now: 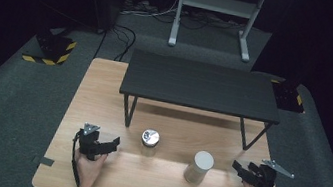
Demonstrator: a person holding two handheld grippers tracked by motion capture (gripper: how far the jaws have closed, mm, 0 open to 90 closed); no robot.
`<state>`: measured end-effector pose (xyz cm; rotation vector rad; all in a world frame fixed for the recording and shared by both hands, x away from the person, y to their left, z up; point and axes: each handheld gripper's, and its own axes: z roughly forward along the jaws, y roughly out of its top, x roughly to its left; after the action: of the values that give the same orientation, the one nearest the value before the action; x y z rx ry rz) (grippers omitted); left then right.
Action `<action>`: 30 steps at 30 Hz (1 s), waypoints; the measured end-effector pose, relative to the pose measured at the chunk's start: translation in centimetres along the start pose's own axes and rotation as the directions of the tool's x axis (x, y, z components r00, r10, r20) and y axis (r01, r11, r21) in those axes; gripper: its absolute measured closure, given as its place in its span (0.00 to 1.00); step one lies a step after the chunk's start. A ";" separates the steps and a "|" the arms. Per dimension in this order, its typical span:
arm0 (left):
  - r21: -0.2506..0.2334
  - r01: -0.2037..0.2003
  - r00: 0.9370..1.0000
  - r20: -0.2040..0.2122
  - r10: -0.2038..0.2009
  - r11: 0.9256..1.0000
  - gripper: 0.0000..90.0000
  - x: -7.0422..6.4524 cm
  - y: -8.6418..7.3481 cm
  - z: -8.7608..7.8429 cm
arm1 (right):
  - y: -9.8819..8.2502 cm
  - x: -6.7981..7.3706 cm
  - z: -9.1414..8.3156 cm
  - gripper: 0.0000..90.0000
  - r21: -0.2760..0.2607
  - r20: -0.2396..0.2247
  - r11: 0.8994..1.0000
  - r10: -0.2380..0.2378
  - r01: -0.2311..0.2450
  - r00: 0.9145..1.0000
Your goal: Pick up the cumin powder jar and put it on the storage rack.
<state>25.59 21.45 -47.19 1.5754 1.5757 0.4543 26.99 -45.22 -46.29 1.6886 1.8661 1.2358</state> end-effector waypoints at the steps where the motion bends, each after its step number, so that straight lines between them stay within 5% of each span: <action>1: 0.000 0.000 1.000 0.000 0.000 1.000 0.04 0.0 0.0 0.0 | 0.0 0.0 0.0 0.18 0.000 0.000 1.000 0.001 -0.001 1.000; 9: 0.021 -0.030 0.998 0.059 0.028 0.999 0.01 0.5 0.1 -0.2 | -0.1 -0.2 0.0 0.18 -0.003 -0.008 1.000 0.013 -0.013 1.000; 16: 0.039 -0.108 0.986 0.130 0.102 0.993 0.01 -0.7 -0.2 -0.9 | -0.1 -0.3 0.0 0.18 -0.004 -0.009 1.000 0.014 -0.014 1.000; 21: 0.031 -0.186 0.963 0.203 0.176 0.982 0.01 -2.6 -0.5 -1.5 | -0.1 -0.3 0.0 0.18 -0.006 -0.010 1.000 0.017 -0.017 1.000; 30: 0.008 -0.241 0.937 0.261 0.230 0.971 0.01 -4.6 -0.7 -1.7 | -0.1 -0.4 0.0 0.18 -0.007 -0.012 1.000 0.019 -0.019 1.000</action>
<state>23.18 17.50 -45.36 1.7854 1.2110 0.3303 26.98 -45.57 -46.45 1.7032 1.8545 1.2607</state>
